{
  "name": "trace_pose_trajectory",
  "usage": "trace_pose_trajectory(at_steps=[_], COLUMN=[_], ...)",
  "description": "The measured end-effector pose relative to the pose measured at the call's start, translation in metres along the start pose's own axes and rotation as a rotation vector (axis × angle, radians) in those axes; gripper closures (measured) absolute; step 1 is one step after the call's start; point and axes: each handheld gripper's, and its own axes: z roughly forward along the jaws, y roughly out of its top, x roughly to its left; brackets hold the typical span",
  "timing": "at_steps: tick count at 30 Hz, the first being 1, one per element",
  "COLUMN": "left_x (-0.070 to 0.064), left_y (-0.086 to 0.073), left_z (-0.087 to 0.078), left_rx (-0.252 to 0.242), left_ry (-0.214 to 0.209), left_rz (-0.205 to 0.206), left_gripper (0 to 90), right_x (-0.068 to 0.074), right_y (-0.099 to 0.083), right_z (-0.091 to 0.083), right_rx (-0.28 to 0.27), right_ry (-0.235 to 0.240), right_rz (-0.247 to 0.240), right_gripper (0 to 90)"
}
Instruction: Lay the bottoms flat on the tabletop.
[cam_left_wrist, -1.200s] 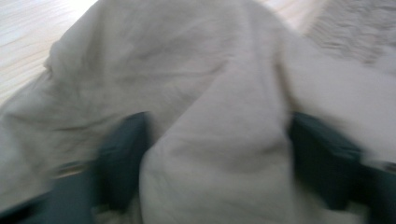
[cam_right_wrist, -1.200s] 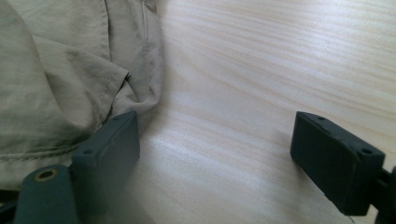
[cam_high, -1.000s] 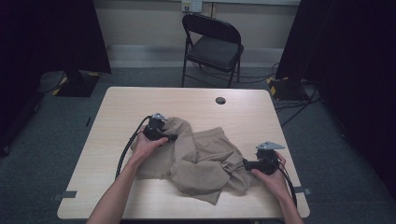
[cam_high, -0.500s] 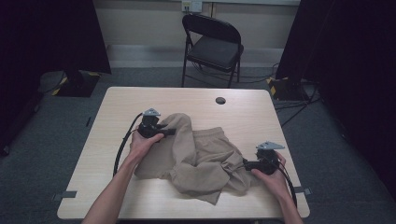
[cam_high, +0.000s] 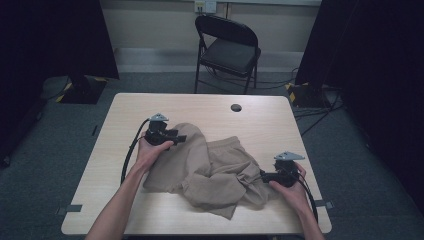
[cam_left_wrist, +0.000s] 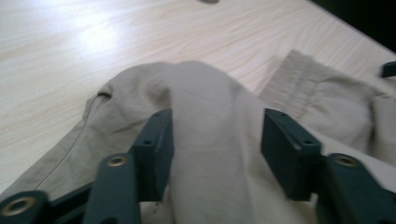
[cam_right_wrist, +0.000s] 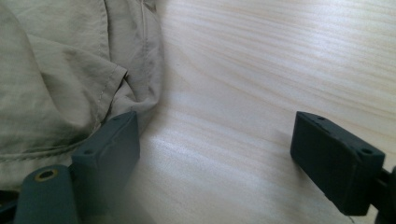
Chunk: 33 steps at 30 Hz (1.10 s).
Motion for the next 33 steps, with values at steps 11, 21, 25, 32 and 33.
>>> trace_pose_trajectory(at_steps=[11,21,25,32,33], left_x=[-0.003,-0.030,-0.035,-0.041,-0.041], left_y=[0.000,-0.003,-0.026,-0.083,-0.090], left_z=[0.009,-0.060,-0.083,-0.107,-0.108], left_rx=[0.032,-0.110,-0.136,-0.025,-0.007], left_ry=[-0.045,-0.147,-0.191,-0.194,-0.190], left_rz=[-0.001,0.081,0.077,0.114,0.119], left_gripper=[87.1,88.4,88.3,88.3,88.3], right_x=[0.000,0.000,0.001,0.001,0.001], right_y=[0.000,0.000,0.000,0.000,0.000], right_z=[0.000,0.000,0.000,0.000,0.000], right_rx=[0.001,0.001,0.001,0.001,0.001], right_ry=[-0.001,-0.004,-0.006,-0.008,-0.008], right_rz=[0.001,0.001,0.004,0.005,0.005], right_gripper=[15.3,15.3,15.3,15.4,15.3])
